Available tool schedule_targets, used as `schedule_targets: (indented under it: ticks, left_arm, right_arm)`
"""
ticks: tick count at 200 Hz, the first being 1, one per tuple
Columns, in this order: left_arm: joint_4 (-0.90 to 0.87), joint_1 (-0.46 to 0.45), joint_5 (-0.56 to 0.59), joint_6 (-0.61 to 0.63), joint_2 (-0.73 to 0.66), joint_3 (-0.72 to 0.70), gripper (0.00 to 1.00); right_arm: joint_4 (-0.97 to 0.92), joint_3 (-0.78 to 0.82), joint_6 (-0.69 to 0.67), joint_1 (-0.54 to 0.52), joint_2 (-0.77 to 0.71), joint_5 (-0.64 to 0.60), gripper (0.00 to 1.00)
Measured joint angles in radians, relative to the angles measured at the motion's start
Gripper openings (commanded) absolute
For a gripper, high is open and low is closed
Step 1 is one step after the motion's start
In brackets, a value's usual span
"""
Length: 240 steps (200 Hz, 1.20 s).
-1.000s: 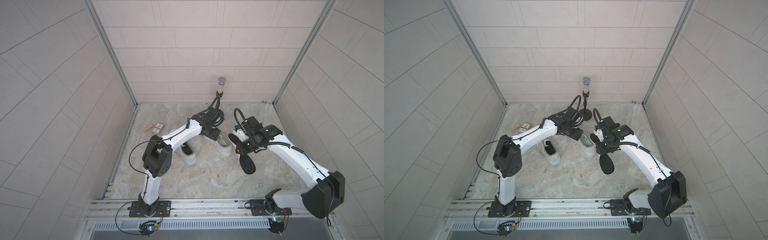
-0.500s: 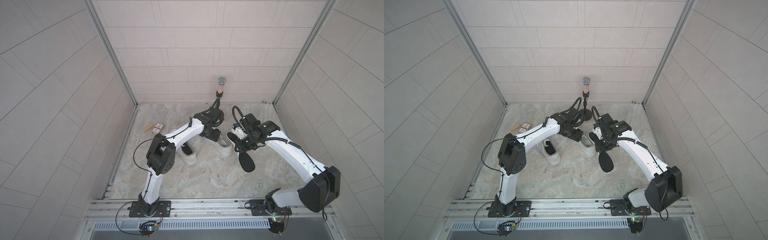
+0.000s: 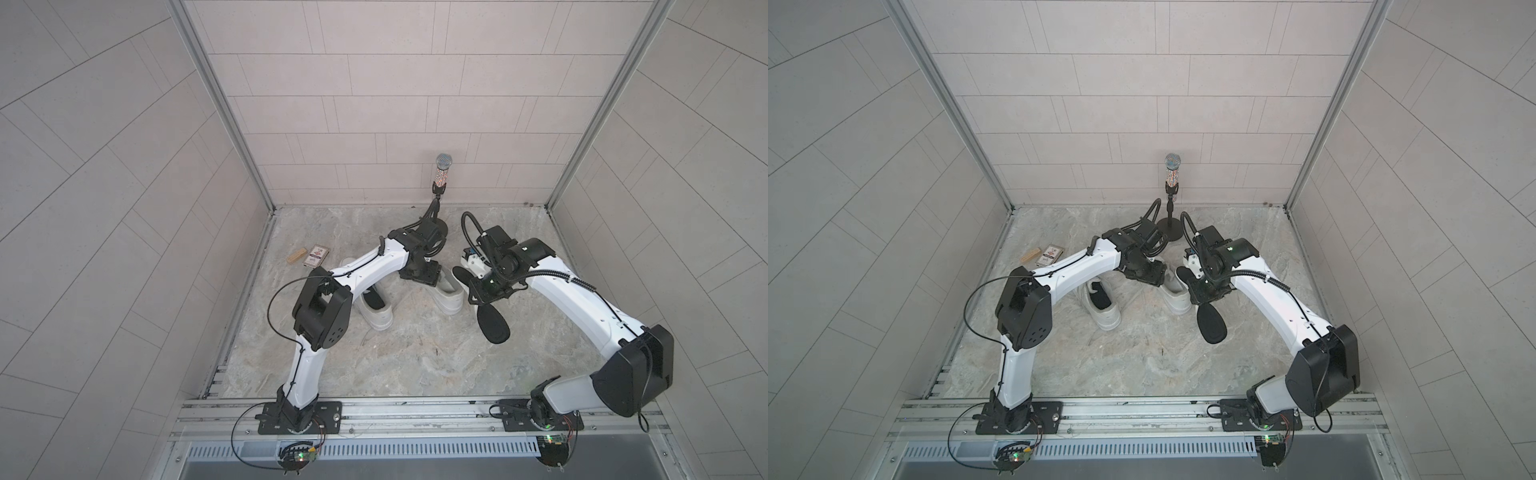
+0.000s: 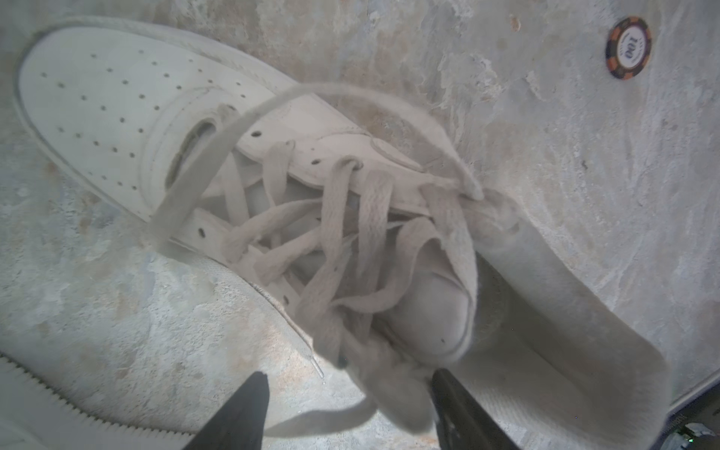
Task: Insert the insole into the shoe
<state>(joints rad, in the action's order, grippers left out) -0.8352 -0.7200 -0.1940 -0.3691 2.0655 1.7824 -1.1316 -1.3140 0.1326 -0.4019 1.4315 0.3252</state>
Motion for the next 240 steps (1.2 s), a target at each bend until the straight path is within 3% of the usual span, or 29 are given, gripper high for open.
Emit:
schedule_targets:
  ticks: [12,23,41,57,100,143,240]
  left_arm:
    - [0.008,0.006,-0.018,-0.003,0.003,0.0,0.28]
    - [0.019,0.005,-0.029,-0.01,0.003,0.002,0.18]
    - [0.029,0.016,-0.032,-0.027,0.003,0.001,0.06]
    - [0.047,0.03,-0.035,-0.019,0.002,-0.003,0.01]
    - [0.208,0.041,-0.032,-0.029,-0.099,-0.177,0.0]
    - [0.368,0.027,0.021,-0.086,-0.233,-0.376,0.0]
    - [0.562,-0.084,0.127,-0.093,-0.379,-0.529,0.0]
  right_arm:
    - [-0.01,-0.011,-0.005,-0.006,0.008,0.006,0.28]
    - [-0.024,-0.026,-0.009,-0.017,0.021,0.011,0.28]
    - [-0.053,-0.053,-0.017,-0.037,0.05,0.019,0.28]
    - [-0.086,-0.082,-0.02,-0.051,0.084,0.032,0.28]
    - [-0.148,-0.134,0.011,-0.068,0.13,0.122,0.24]
    - [-0.15,-0.116,0.145,-0.072,0.13,0.252,0.22]
    - [-0.167,-0.128,0.205,-0.075,0.205,0.318,0.21]
